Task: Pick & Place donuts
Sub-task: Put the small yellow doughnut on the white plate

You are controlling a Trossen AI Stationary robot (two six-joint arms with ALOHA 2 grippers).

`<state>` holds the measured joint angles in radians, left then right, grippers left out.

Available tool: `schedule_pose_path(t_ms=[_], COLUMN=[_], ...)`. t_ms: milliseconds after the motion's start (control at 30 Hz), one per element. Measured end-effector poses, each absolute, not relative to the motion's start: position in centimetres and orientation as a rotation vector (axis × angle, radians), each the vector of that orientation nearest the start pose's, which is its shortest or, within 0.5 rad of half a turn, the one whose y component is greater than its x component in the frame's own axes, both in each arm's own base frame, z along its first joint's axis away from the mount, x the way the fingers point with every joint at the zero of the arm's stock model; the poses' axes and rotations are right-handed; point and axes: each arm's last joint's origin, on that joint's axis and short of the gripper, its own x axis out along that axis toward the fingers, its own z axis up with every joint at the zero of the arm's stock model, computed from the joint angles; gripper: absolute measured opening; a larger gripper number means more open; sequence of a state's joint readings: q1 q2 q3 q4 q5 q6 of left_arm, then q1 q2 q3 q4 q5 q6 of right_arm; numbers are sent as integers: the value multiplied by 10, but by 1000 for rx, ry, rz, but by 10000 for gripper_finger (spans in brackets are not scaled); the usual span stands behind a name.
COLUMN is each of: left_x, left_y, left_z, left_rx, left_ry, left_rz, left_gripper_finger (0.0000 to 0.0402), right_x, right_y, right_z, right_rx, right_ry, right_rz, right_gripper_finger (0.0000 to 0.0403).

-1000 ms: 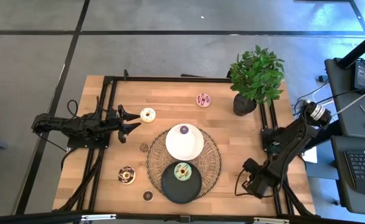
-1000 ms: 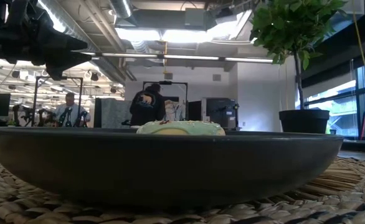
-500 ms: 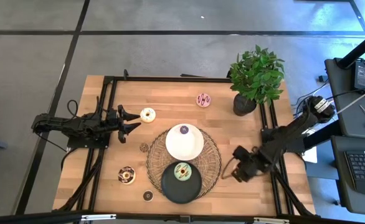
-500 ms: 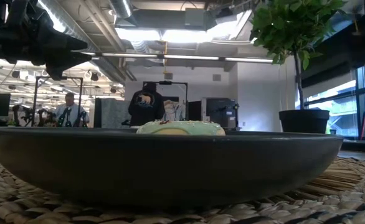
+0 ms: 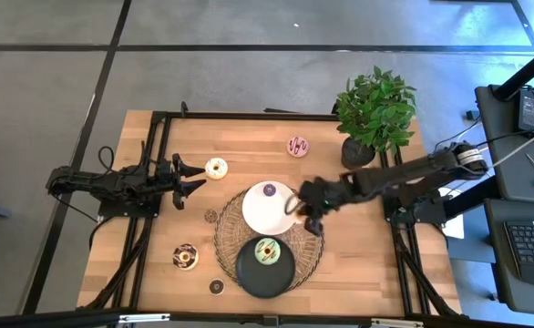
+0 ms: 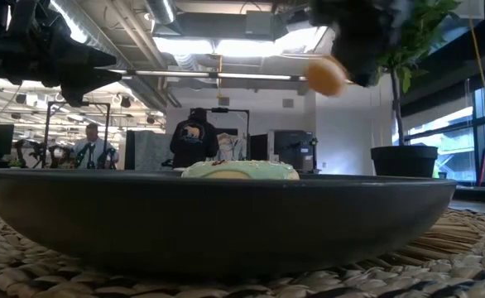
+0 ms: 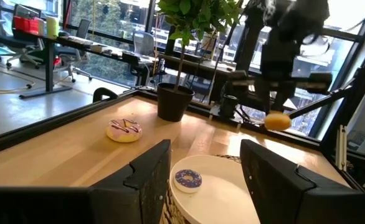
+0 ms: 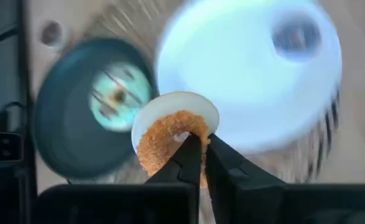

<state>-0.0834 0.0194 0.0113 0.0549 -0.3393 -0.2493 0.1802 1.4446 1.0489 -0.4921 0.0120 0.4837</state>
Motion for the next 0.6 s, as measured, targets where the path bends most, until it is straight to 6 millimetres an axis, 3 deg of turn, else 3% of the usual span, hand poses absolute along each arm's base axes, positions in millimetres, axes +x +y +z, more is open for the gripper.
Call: schedule_pose_path(t_ms=[167,600], left_x=[97,97], left_y=[2,2], left_z=[171,171], left_rx=[-258,-281], left_ry=[-77,-81], left_rz=[249,248], left_gripper_finger=[189,189], right_x=[321,386], right_y=[41,23], right_z=[250,200], right_rx=[269,217], right_ry=[905,1106], right_rz=[-71,-188], right_gripper_finger=[16,20])
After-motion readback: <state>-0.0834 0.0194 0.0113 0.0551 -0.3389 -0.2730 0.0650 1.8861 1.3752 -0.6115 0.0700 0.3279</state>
